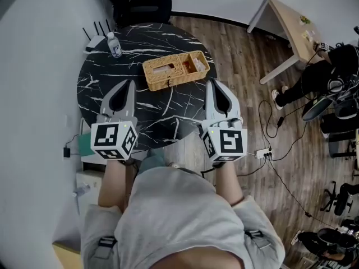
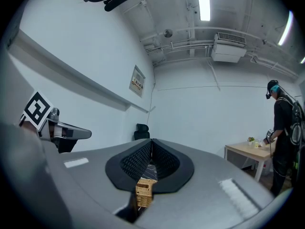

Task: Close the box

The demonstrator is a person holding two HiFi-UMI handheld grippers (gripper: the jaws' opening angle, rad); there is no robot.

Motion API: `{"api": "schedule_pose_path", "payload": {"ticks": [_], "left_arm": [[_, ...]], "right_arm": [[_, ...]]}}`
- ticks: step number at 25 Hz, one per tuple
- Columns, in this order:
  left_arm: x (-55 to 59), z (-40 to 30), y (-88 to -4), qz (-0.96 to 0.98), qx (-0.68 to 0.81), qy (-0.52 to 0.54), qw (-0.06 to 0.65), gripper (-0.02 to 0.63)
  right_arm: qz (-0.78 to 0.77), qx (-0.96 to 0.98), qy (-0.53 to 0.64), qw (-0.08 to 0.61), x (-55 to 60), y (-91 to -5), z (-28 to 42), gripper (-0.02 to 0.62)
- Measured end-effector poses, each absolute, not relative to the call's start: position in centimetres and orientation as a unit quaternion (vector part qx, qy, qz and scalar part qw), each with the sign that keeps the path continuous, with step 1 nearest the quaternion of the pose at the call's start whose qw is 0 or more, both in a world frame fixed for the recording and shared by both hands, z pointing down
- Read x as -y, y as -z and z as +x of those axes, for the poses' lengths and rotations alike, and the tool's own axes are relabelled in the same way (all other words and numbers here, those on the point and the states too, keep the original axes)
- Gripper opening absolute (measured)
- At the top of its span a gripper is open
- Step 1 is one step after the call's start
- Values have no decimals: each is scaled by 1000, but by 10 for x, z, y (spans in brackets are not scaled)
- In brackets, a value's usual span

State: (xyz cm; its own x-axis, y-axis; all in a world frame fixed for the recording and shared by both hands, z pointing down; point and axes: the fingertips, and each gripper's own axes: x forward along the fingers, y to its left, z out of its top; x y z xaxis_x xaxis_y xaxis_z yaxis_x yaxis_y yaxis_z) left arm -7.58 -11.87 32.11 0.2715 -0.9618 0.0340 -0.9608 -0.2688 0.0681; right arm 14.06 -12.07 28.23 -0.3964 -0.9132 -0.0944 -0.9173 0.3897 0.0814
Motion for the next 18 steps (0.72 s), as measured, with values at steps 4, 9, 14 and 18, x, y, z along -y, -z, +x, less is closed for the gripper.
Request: {"api": "schedule_pose_path", "payload": {"ticks": [4, 9, 14, 18], "left_arm": [[109, -72, -310, 792, 610, 16, 17, 58], [98, -65, -300, 791, 611, 32, 11, 58], [89, -60, -295, 791, 611, 39, -8, 58], [82, -57, -294, 791, 610, 42, -9, 58]], "right_arm": [[-552, -831, -63, 20, 113, -279, 149, 5], [-555, -828, -68, 23, 104, -275, 159, 5], [-560, -825, -73, 28, 95, -271, 166, 5], [-560, -825, -79, 27, 86, -269, 168, 5]]}}
